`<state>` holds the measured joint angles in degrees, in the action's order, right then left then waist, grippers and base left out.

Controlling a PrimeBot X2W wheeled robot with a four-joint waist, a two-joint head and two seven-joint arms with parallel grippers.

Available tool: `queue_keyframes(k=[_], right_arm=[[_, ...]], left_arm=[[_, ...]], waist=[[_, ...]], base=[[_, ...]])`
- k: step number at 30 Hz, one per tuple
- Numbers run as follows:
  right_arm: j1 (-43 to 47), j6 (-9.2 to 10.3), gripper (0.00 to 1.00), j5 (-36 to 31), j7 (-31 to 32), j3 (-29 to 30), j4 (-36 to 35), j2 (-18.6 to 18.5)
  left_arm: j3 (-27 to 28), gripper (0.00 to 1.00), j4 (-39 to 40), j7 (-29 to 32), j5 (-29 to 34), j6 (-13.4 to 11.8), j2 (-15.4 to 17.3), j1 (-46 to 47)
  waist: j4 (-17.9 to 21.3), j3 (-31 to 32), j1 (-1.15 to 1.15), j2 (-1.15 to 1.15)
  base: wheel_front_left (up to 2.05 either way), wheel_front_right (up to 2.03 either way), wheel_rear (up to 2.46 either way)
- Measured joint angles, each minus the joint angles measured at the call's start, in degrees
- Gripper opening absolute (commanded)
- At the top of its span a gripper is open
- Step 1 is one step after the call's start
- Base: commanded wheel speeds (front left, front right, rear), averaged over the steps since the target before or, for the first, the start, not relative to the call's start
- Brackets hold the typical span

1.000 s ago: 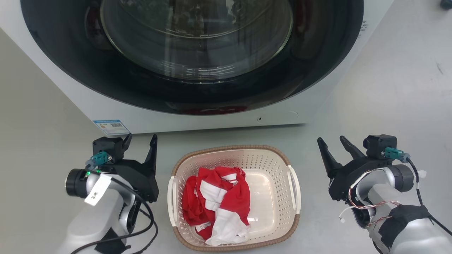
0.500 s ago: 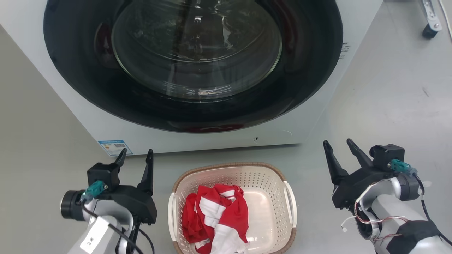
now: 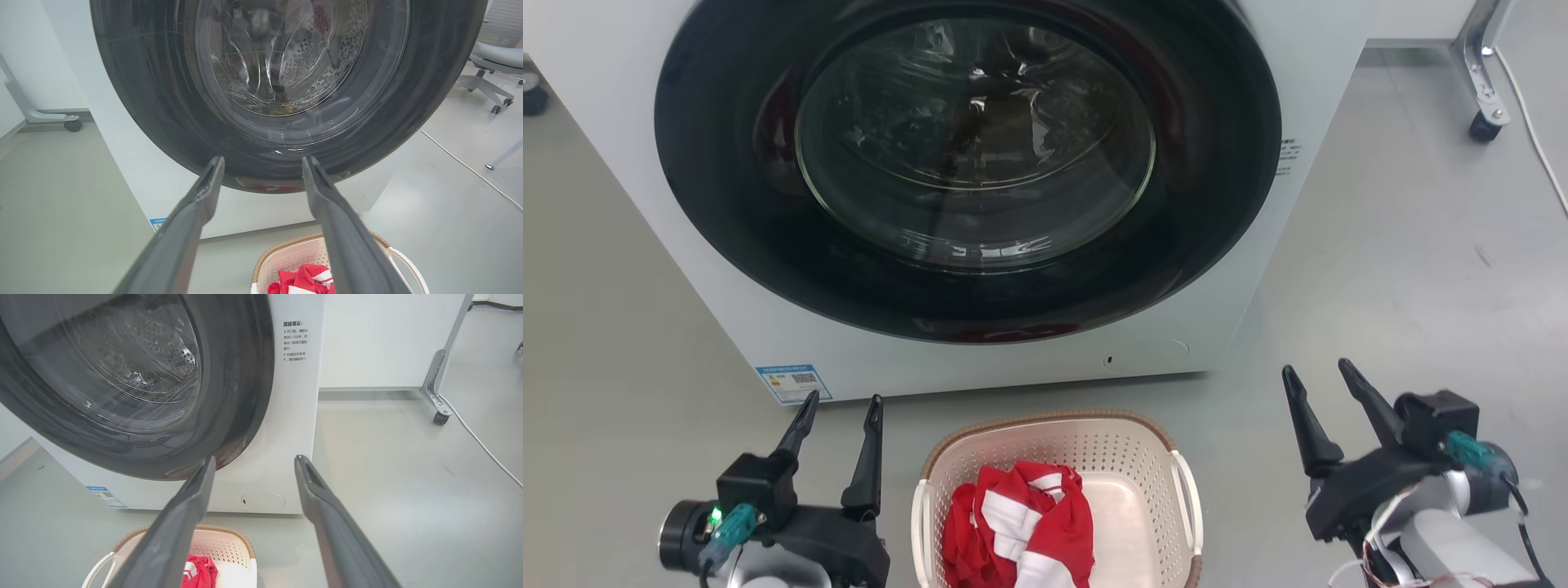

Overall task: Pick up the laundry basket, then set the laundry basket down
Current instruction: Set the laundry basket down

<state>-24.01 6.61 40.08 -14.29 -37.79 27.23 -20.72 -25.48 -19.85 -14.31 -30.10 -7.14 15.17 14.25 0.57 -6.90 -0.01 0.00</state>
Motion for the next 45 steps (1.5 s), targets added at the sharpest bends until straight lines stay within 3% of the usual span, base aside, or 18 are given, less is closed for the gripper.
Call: queue_keyframes(k=[15, 24, 45], right_arm=[[12.24, 0.53, 1.00, -5.64, 0.00, 7.68, -9.22, -1.21], [17.15, 0.53, 1.00, -11.69, 0.00, 14.04, -12.72, 0.30], [20.26, 0.53, 1.00, -19.08, 0.02, 19.41, -18.40, 3.36]], left_arm=[[8.32, 1.00, 7.45, 0.00, 8.57, 0.00, -3.59, -11.47], [11.84, 1.00, 11.18, 0.00, 12.43, 0.00, -5.34, -15.94], [13.99, 1.00, 14.92, 4.04, 16.04, 0.00, -7.46, -17.75]], waist=[[0.18, 4.85, 0.00, 0.00], [0.27, 5.71, 0.00, 0.00], [0.28, 5.31, 0.01, 0.00]], base=[[0.00, 0.00, 0.00], [0.00, 0.00, 0.00], [0.00, 0.00, 0.00]])
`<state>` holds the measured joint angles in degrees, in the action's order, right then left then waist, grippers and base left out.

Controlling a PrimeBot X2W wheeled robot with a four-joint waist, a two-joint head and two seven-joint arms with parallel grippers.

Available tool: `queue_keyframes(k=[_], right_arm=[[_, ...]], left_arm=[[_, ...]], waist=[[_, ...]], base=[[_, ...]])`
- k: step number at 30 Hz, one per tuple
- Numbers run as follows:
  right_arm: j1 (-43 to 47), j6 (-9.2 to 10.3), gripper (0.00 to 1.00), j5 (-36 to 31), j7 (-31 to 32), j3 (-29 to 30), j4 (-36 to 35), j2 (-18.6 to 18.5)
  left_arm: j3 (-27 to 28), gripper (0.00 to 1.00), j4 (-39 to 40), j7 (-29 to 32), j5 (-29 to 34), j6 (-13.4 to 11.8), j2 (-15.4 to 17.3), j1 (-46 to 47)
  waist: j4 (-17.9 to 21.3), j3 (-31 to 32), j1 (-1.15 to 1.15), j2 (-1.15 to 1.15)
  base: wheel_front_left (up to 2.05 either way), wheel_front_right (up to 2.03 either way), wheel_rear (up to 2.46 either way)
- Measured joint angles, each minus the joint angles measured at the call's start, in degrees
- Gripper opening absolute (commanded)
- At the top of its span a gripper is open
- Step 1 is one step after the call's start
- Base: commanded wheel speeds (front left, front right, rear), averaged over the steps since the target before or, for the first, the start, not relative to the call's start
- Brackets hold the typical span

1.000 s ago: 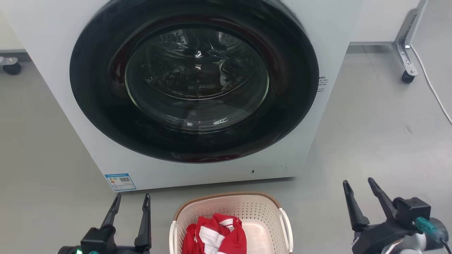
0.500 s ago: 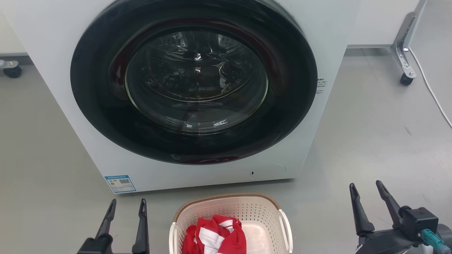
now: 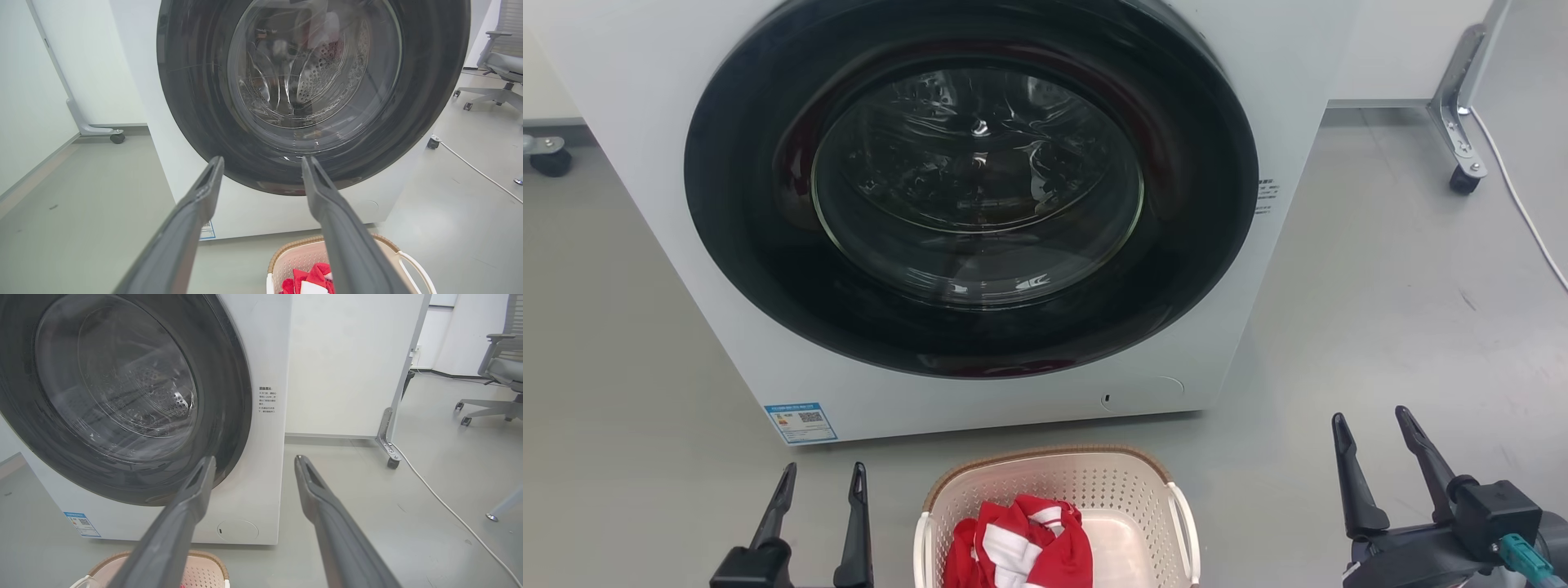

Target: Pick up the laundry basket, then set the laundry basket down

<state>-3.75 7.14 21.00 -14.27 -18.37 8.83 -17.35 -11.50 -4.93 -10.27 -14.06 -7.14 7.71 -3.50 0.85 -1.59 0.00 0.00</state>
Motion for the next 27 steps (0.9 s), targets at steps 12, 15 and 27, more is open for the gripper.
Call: queue_keyframes(k=[12, 15, 27], right_arm=[[0.88, 0.00, 1.00, -1.67, 0.66, 1.19, -1.75, 0.59], [0.91, 0.00, 1.00, -1.90, 1.13, 1.32, -2.36, 0.88], [1.11, 0.00, 1.00, -2.40, 2.31, 2.03, -3.54, 1.10]], left_arm=[[0.64, 1.00, 1.49, 2.13, 0.89, 0.00, -0.81, -0.46], [0.85, 1.00, 1.64, 2.61, 0.97, 0.00, -0.94, -0.46], [1.41, 1.00, 2.52, 4.12, 1.64, 0.00, -1.45, -0.48]], waist=[[-0.07, -0.42, 0.00, 0.00], [-0.11, -0.50, 0.00, 0.00], [-0.24, -0.54, 0.00, 0.00]], base=[[0.00, 0.00, 0.00], [0.00, 0.00, 0.00], [0.00, 0.00, 0.00]])
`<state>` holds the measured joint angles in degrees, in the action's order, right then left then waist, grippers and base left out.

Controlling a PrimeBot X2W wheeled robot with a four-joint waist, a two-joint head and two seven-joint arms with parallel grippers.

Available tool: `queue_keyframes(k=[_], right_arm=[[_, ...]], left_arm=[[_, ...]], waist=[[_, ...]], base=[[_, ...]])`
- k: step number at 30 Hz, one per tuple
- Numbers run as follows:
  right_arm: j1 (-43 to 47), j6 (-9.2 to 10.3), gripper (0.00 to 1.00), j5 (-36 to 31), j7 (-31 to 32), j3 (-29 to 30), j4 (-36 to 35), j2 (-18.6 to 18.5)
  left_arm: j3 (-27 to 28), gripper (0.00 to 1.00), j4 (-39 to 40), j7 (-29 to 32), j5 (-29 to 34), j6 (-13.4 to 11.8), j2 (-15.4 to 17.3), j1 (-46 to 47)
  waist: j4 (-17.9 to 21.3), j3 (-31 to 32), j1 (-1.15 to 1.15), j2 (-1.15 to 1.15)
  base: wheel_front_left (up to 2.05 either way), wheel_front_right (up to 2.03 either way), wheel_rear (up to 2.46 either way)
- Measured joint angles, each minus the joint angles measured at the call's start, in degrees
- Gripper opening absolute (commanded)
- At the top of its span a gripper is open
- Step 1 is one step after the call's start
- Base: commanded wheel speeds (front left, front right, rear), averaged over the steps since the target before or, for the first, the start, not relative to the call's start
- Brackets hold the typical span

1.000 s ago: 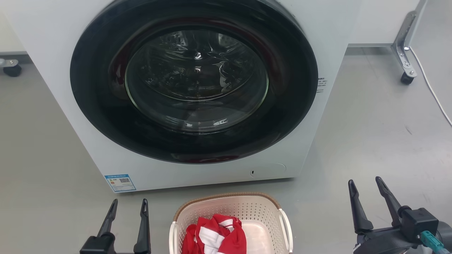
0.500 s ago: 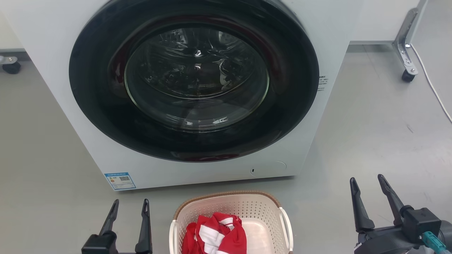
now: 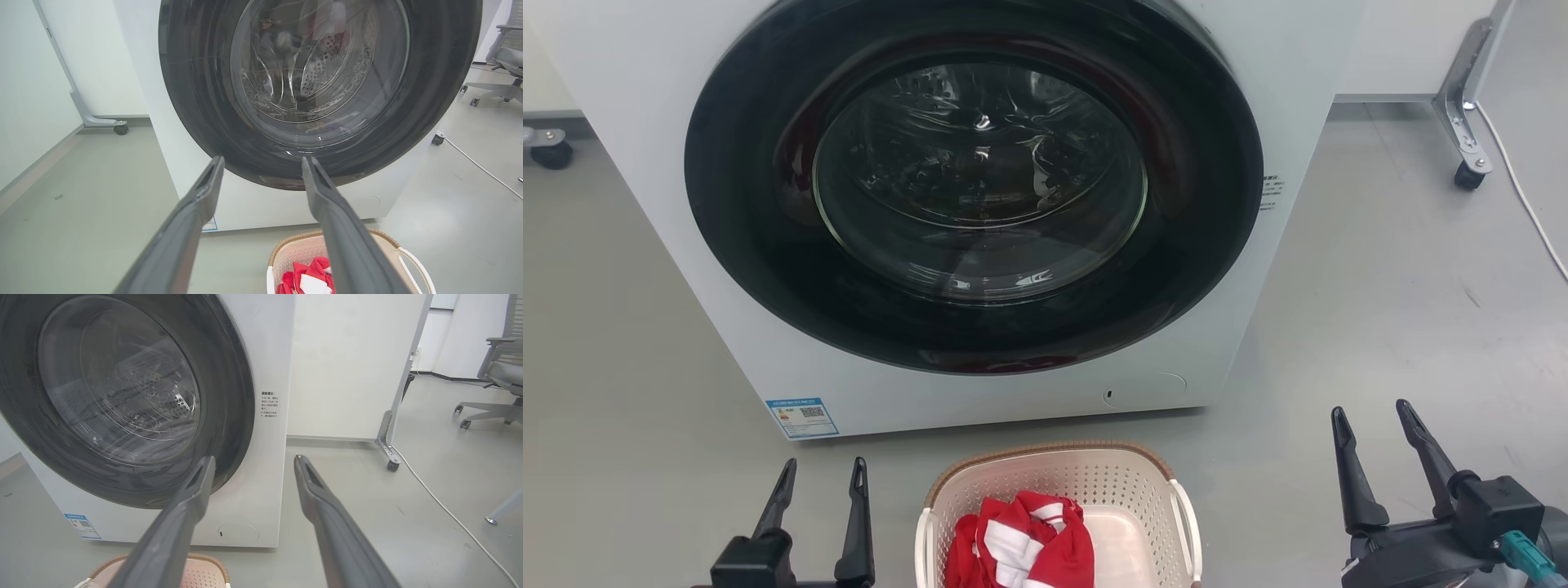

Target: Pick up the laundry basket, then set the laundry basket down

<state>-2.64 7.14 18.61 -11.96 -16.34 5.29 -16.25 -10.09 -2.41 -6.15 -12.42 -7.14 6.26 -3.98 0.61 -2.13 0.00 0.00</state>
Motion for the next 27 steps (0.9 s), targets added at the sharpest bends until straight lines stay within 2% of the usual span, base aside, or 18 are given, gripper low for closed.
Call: queue_keyframes(k=[1, 2, 8, 14, 27], right_arm=[[0.02, 0.00, 1.00, -0.01, 0.30, 0.01, -0.07, 0.01], [0.08, 0.00, 0.00, -0.02, 0.31, 0.02, -0.19, 0.04], [1.77, -0.10, 0.00, 0.19, 0.37, -0.49, 2.36, 1.56], [1.75, -0.82, 0.00, 3.58, 1.37, 1.12, 2.76, 2.07], [1.33, -2.66, 0.00, 14.27, 4.15, 4.45, 4.09, 3.79]], left_arm=[[0.03, 1.00, 0.08, 0.01, 0.00, 0.00, -0.02, -0.01], [0.04, 0.00, 0.19, 0.11, 0.03, 0.00, -0.04, -0.01], [-0.10, 0.00, -2.41, 0.51, -0.58, 0.10, -0.30, -0.77], [0.81, 0.00, -3.10, 1.04, -3.12, 0.69, -0.49, -0.78], [2.96, 0.00, -4.74, 3.03, -15.41, 2.69, -0.96, 0.19]], waist=[[-0.01, 0.01, 0.00, 0.00], [-0.03, 0.01, 0.00, 0.00], [-0.04, 0.02, 0.00, 0.00], [-0.07, 0.15, 0.00, 0.00], [-0.15, 0.44, 0.00, 0.00]], base=[[0.00, 0.00, 0.00], [0.00, 0.00, 0.00], [0.00, 0.00, 0.00], [0.00, 0.00, 0.00], [0.00, 0.00, 0.00]])
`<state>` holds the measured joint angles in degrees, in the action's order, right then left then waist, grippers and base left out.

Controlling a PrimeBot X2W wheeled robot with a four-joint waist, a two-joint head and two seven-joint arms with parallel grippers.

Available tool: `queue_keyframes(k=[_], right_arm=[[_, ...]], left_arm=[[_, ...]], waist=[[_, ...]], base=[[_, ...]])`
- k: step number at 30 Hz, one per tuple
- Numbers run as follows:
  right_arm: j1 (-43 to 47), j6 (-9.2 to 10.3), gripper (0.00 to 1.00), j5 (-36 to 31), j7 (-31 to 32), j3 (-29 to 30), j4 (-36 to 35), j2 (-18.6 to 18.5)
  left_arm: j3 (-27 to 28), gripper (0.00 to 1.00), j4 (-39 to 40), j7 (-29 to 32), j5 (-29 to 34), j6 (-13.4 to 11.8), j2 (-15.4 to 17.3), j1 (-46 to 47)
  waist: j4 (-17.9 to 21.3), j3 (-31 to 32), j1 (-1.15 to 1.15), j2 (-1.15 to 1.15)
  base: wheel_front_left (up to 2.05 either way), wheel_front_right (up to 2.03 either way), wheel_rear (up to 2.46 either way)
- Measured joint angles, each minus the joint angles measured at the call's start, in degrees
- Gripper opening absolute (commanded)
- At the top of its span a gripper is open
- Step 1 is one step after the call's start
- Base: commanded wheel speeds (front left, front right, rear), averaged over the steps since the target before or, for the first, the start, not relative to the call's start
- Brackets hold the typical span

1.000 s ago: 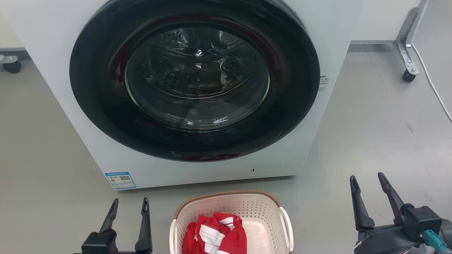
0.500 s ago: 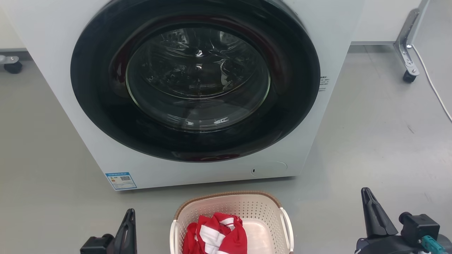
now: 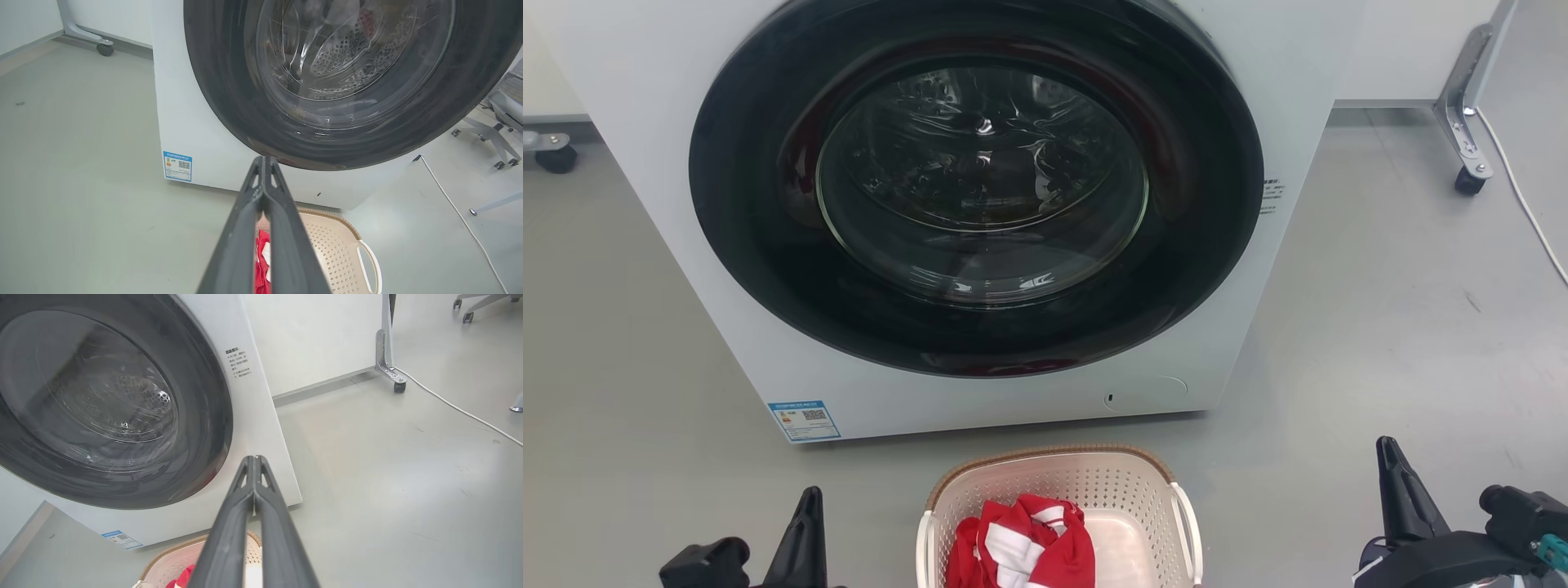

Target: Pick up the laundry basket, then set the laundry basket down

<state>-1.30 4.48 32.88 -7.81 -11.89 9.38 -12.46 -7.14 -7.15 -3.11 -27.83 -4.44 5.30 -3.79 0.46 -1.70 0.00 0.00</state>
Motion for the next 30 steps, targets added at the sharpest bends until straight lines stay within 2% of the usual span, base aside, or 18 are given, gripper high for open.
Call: queue_keyframes(k=[30], right_arm=[[-1.57, -4.54, 0.00, 23.30, 5.98, 7.89, 2.98, 3.99]], left_arm=[[4.98, 0.00, -3.85, 4.03, -25.65, 4.47, -1.08, 2.82]], waist=[[-0.19, 0.64, 0.00, 0.00]], base=[[0.00, 0.00, 0.00]])
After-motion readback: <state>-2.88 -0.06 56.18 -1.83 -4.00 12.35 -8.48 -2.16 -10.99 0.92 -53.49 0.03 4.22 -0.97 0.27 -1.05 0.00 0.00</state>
